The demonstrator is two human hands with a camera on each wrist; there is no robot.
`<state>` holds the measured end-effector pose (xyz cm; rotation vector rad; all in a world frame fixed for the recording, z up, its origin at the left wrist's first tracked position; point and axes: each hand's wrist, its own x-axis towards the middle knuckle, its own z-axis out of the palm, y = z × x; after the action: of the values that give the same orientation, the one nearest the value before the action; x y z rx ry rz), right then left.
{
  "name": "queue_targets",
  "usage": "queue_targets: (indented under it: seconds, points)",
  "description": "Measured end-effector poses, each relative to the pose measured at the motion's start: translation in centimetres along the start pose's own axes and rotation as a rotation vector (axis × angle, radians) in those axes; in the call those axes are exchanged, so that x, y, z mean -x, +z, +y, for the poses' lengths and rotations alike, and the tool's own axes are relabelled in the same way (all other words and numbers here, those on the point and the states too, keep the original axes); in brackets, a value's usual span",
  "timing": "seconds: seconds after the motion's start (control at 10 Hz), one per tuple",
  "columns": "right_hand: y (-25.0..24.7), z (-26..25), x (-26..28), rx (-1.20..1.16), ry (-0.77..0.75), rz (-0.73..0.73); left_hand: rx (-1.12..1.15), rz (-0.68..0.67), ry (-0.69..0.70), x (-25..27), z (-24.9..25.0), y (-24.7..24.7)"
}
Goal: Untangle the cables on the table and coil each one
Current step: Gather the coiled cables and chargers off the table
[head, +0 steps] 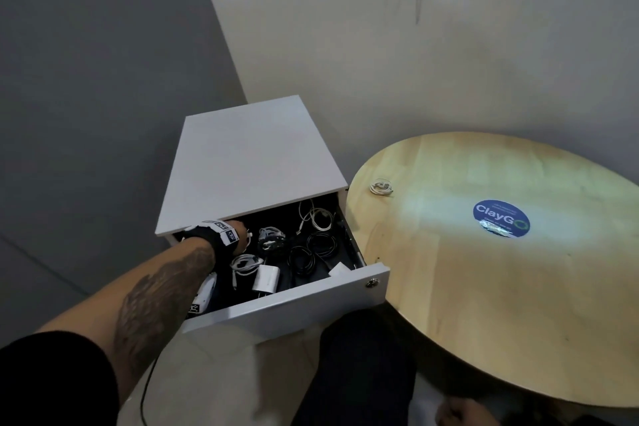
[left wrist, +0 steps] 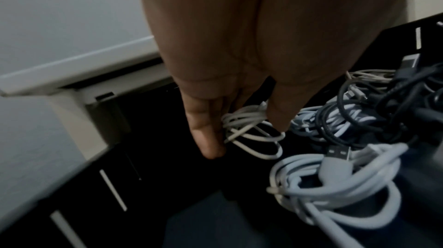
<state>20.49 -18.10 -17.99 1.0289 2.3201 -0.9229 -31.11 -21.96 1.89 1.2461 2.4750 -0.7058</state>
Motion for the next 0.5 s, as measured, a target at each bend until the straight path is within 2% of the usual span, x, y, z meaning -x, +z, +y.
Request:
queue_targets:
  seconds: [0.1,0.2,0.3,0.4,0.5]
  points:
    - [-0.3,-0.1,0.4,-0.082,0.044,0.015,0.049,0.021,-0.012,2.6,0.5,-1.4]
    - [-0.4,-1.0,1.2,-0.211,0.146,0.102,0.063,0.019,-0.06,5.5,2.1,-2.6]
    - [-0.5,-1.7,1.9,-0.297,0.212,0.096,0.046,0.046,0.025,6.5,3.0,-3.6]
    - [-0.2,-0.7,1.7,-0.333,0.209,0.152,-0.009,0.071,0.101,8.8,4.8,-6.2]
    - [-0.2,-1.0,2.2,-0.409,0.2,0.213,0.003,0.129,0.18,10.7,7.8,-10.7]
